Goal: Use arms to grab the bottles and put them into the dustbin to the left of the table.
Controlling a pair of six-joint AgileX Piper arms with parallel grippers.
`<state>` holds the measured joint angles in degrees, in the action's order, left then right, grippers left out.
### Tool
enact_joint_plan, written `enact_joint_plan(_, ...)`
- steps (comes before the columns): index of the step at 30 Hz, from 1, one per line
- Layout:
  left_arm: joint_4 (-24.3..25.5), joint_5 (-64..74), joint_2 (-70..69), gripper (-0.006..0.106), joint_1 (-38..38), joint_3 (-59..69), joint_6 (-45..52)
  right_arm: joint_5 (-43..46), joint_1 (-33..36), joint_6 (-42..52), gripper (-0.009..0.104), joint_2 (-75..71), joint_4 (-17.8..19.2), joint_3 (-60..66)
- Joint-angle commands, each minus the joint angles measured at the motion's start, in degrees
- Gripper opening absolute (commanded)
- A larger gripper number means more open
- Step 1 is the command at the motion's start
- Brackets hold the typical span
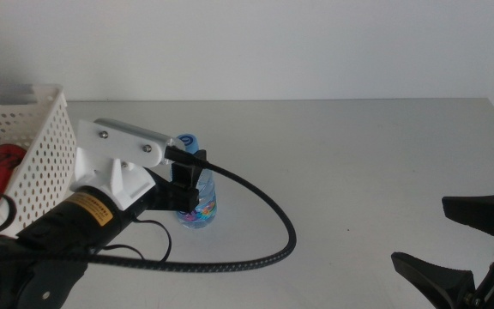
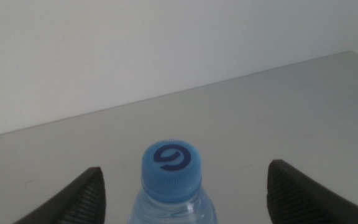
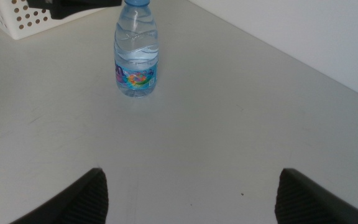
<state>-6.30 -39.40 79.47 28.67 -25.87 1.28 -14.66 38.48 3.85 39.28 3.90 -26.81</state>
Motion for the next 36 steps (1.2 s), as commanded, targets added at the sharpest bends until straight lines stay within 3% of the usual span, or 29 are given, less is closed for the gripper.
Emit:
enact_joint_plan(1,-0.51,-4.8,2.07,0.086,-0.25,-3.73,0.45,3.84,-0.17,0.38,0.078,-0.18,0.24,-1.4)
enact_joint_plan(8,-0.71,-5.61,8.58,0.093,-1.51,-8.5,0.2,3.84,-0.17,0.38,0.078,-0.18,0.24,-1.4)
enact_joint_plan(36,-0.41,-18.63,25.83,0.091,-2.44,-11.61,-1.28,3.84,-0.17,0.38,0.078,-0.18,0.24,-1.4)
